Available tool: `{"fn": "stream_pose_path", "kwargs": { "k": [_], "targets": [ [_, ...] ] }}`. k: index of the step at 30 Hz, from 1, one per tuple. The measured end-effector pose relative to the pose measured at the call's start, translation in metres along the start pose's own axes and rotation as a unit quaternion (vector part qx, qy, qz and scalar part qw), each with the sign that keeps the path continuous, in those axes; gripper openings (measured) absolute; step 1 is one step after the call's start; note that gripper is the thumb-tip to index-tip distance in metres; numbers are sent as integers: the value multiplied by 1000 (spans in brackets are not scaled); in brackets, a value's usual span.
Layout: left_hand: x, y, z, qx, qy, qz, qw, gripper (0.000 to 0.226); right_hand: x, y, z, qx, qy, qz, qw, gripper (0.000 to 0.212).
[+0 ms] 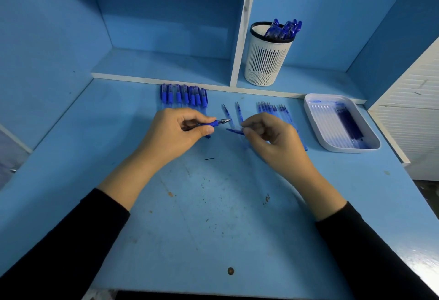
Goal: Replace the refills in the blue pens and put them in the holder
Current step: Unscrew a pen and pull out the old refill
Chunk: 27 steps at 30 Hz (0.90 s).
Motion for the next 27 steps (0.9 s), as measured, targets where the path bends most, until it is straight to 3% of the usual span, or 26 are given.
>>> {"fn": "stream_pose_path", "kwargs": {
  "k": [5,12,27],
  "targets": [
    [5,1,1,4,-5,25,1000,22,-8,-2,0,13,-32,-23,999,7],
    [18,5,2,20,-7,44,999,17,2,2,10,1,-41,6,999,7],
    [23,7,2,68,-4,37,997,24,4,8,10,13,-75,-25,997,11]
  ]
}}
Point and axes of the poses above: each hand's wrist, its own y-axis away from the middle knuckle, its own x-axis out of the palm, z = x × y, the point moved 8 cm from there along -y, towards the middle knuckle, and after that the axes turned 14 degrees about y, right-handed, at the moved point
